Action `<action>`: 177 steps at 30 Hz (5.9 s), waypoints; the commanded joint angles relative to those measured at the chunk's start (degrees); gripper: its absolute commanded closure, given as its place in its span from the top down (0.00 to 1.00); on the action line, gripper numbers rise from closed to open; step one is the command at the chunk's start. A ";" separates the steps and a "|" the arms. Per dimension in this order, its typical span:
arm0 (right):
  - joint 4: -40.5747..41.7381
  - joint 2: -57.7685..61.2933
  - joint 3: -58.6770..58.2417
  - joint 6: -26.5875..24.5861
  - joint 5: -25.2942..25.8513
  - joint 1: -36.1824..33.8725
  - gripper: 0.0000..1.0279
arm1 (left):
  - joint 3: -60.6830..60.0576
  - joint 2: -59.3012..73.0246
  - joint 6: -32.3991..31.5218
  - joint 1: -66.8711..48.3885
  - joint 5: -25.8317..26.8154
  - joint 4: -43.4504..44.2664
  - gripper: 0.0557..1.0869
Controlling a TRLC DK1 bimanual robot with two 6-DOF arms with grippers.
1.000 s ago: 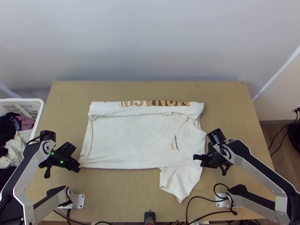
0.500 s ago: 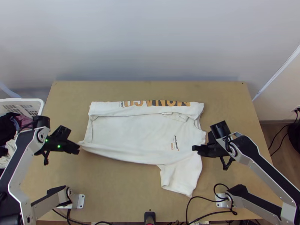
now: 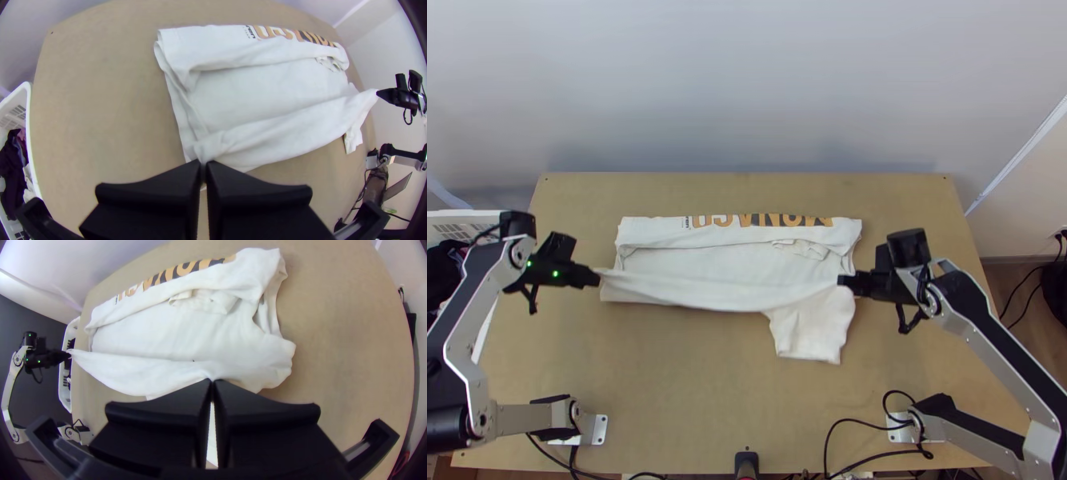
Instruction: Fold the t-shirt
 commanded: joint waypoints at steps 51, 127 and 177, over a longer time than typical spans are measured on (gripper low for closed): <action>14.01 52.18 32.36 -2.00 6.44 -9.20 0.46 | 28.03 37.45 -13.61 -4.56 -0.87 11.20 0.20; 8.56 15.18 14.34 1.25 5.30 -6.65 0.96 | 20.73 37.80 -17.48 -7.37 10.21 12.34 0.04; 9.53 17.20 17.15 1.60 5.21 -4.89 0.96 | 56.33 34.11 -28.03 -27.59 7.13 -13.85 0.04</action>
